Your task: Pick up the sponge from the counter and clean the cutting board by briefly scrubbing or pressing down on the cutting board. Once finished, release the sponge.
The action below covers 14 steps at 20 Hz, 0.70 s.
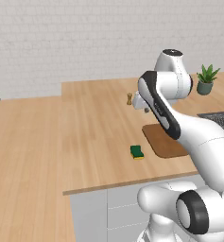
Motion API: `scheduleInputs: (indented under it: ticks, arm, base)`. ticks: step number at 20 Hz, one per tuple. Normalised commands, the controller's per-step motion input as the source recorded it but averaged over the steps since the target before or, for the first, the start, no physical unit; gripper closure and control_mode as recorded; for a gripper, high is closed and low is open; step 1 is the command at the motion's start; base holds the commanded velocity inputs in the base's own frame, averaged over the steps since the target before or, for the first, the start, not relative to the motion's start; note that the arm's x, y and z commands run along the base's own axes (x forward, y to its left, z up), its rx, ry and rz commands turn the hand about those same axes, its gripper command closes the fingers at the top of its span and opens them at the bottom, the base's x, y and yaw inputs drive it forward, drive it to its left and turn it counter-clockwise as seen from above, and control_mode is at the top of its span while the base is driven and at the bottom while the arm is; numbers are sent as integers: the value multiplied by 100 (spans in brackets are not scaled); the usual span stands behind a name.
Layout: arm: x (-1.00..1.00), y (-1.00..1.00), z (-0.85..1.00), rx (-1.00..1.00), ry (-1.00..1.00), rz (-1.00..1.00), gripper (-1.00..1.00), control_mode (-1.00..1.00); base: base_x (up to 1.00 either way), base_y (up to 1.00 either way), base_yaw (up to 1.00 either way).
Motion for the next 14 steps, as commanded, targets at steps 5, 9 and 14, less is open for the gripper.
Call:
scheduleInputs:
  ticks: [5,9,14]
  arm:
    - [-16,0,0,0,0,0,-100,-100]
    - [-61,0,-6,0,0,0,-100,-100]
    - [-21,-3,-43,5,5,0,-100,-100]
  base:
    - [0,0,0]
    - [0,0,0]
    - [0,0,0]
